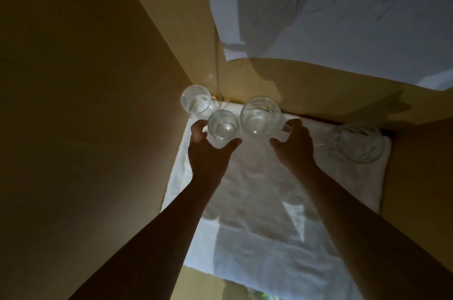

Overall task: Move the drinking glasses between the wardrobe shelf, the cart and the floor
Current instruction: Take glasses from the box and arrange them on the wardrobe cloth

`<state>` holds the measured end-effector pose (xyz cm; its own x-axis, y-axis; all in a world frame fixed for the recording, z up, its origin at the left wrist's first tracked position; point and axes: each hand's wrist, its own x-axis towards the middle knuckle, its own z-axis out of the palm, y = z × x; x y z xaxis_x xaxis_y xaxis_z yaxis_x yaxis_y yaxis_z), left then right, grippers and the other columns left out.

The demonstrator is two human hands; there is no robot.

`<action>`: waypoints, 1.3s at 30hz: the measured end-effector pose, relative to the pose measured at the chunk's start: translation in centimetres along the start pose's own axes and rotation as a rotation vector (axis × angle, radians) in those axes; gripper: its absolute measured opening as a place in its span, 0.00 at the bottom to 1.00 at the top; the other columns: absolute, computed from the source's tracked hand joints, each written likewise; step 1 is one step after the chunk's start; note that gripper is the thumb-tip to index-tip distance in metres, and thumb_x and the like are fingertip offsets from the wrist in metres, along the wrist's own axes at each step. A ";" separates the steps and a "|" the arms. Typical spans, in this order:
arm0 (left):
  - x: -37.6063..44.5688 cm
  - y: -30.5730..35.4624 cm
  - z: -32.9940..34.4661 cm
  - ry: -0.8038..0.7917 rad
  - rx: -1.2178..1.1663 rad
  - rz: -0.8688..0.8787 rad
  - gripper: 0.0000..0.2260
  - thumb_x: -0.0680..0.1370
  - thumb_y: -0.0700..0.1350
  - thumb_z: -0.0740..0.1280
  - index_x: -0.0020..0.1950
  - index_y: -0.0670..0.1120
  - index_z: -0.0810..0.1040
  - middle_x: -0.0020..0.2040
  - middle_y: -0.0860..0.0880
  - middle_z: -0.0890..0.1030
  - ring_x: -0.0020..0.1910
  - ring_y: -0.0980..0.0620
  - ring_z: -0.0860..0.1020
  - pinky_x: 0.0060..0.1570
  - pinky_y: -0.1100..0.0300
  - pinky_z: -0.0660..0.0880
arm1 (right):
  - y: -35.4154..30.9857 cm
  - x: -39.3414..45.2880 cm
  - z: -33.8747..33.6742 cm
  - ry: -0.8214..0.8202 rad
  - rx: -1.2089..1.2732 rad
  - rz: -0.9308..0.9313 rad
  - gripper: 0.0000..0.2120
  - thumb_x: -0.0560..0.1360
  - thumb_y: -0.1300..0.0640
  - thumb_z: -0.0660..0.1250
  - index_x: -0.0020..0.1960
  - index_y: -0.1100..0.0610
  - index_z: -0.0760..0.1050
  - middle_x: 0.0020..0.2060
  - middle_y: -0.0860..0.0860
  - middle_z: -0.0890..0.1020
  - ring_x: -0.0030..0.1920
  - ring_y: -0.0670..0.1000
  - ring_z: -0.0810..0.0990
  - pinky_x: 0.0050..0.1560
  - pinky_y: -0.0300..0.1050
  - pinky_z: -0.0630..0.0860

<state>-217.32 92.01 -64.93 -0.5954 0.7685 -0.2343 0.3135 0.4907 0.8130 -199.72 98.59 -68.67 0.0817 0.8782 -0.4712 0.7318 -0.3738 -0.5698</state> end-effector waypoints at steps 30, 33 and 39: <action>-17.7 13.6 -21.1 -0.197 -0.227 0.158 0.27 0.61 0.60 0.81 0.58 0.67 0.76 0.55 0.62 0.82 0.55 0.59 0.81 0.59 0.51 0.79 | -9.0 -29.2 -15.5 -0.262 0.866 0.310 0.09 0.79 0.51 0.68 0.50 0.57 0.73 0.39 0.56 0.76 0.41 0.55 0.77 0.46 0.51 0.78; -20.0 16.7 -24.0 -0.185 -0.291 0.252 0.29 0.62 0.63 0.80 0.60 0.61 0.77 0.55 0.59 0.83 0.56 0.56 0.81 0.60 0.48 0.79 | -11.4 -33.4 -18.7 -0.227 0.876 0.253 0.13 0.79 0.47 0.67 0.46 0.56 0.72 0.41 0.57 0.76 0.41 0.55 0.77 0.46 0.51 0.78; -25.7 22.2 -31.0 -0.231 -0.434 0.351 0.32 0.61 0.61 0.82 0.61 0.60 0.74 0.60 0.55 0.81 0.62 0.56 0.78 0.65 0.49 0.76 | -14.9 -43.3 -23.3 -0.152 0.890 0.100 0.16 0.82 0.44 0.61 0.42 0.54 0.70 0.35 0.56 0.73 0.33 0.53 0.73 0.43 0.50 0.78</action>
<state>-217.97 70.43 -24.33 -0.3201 0.9472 0.0170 0.1026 0.0168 0.9946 -198.37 73.10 -24.12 -0.0201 0.8042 -0.5940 -0.0723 -0.5937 -0.8014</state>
